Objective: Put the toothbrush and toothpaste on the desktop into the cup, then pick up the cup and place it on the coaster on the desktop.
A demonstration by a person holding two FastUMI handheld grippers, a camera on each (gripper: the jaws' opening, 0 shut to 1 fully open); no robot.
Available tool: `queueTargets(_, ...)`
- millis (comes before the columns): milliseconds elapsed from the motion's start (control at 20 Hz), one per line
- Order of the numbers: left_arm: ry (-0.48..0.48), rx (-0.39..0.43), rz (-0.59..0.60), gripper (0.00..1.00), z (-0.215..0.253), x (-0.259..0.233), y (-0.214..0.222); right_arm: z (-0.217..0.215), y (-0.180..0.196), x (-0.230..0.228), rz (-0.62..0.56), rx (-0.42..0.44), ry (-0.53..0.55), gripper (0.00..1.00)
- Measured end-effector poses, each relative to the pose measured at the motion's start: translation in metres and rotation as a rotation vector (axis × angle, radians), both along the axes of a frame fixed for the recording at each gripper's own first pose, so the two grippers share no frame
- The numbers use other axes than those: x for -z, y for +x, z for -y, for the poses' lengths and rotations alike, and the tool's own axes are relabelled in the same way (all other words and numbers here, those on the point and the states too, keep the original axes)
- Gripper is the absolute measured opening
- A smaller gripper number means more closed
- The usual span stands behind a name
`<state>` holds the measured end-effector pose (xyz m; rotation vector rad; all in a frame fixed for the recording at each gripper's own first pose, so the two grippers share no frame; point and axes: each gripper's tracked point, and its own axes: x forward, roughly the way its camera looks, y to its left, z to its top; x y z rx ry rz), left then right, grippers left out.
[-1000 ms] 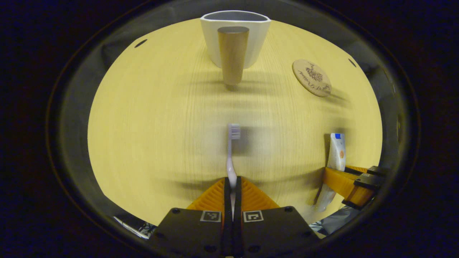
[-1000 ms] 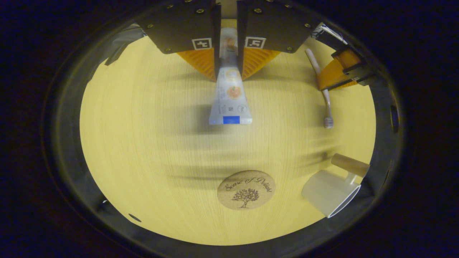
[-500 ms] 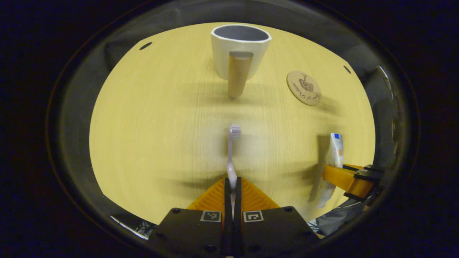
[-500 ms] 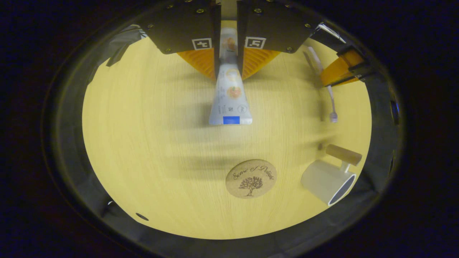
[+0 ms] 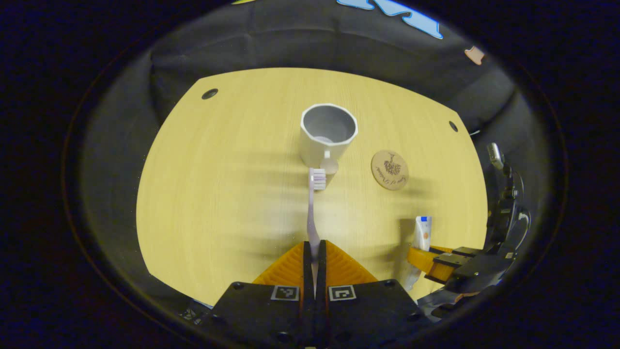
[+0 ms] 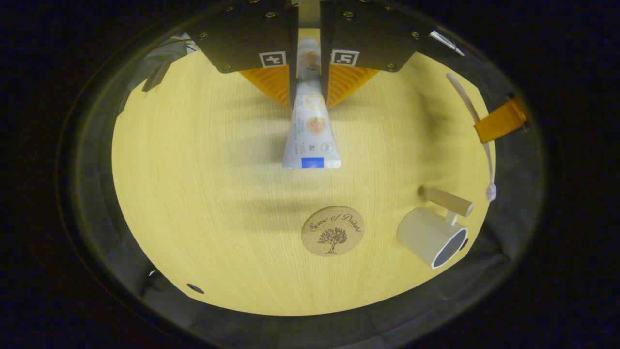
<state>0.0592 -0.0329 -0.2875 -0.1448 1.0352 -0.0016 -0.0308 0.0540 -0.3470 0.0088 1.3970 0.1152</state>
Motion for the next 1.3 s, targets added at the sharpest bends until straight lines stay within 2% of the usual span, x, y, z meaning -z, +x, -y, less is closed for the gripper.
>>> queueTargets(350,0.001,0.004,0.173,0.08,-0.015,-0.081,0.062,-0.002,-0.002,-0.004,0.013,0.014,0.001,0.19)
queueTargets(550,0.006,0.004,0.246,0.08,-0.02,-0.11,0.108,-0.002,-0.004,-0.004,0.011,0.032,0.001,0.19)
queueTargets(1000,0.011,0.083,0.323,0.08,-0.013,-0.102,0.198,0.003,-0.008,-0.014,0.018,0.092,0.017,0.19)
queueTargets(1300,-0.013,0.105,0.346,0.08,0.001,-0.083,0.232,0.015,-0.007,-0.024,0.038,0.154,0.026,0.17)
